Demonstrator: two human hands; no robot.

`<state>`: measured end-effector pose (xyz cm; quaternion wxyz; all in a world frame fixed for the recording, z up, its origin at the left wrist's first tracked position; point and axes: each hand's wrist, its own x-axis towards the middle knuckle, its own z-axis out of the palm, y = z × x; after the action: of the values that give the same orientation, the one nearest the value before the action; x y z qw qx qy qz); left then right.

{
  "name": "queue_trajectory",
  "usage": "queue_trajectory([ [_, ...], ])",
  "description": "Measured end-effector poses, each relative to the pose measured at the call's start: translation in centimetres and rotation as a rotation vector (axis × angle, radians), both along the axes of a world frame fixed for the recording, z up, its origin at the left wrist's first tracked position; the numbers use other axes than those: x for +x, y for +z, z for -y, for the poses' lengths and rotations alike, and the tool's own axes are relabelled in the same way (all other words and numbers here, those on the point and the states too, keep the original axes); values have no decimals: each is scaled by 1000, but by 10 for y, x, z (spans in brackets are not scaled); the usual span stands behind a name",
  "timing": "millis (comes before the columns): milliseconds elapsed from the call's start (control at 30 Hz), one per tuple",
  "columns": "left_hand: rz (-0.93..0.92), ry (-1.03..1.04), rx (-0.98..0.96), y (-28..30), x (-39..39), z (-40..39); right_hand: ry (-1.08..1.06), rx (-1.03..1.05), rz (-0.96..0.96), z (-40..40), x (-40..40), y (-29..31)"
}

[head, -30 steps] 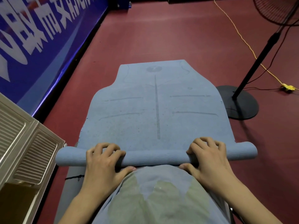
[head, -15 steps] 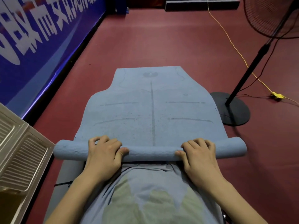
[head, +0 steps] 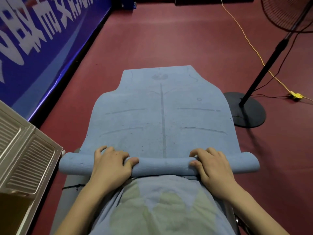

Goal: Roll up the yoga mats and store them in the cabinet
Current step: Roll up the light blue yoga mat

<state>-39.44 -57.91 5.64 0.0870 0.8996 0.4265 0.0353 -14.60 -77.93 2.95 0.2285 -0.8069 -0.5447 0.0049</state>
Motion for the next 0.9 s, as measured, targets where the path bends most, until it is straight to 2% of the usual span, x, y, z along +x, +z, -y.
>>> queue_trajectory([
  [67,-95,50,-34,6,9,-7,1,17,-33,-6,5,-1],
  [200,-100,138,-51,12,12,-9,22,49,23,-7,0,3],
  [267,-24,158,-26,6,8,-5,-8,78,57,-5,-5,7],
  [367,208,172,1,-3,4,1,-29,89,56,-1,-15,12],
  [467,270,99,115,-8,7,8,14,14,64,5,-14,19],
  [600,250,-32,255,-1,-4,14,35,-87,147,9,-11,23],
  [700,147,-120,294,3,-13,19,28,-95,152,8,-13,23],
  [767,71,-152,280,3,-13,20,19,-97,145,5,-12,24],
  [900,101,-136,203,-1,-9,9,16,-108,63,-4,-6,24],
])
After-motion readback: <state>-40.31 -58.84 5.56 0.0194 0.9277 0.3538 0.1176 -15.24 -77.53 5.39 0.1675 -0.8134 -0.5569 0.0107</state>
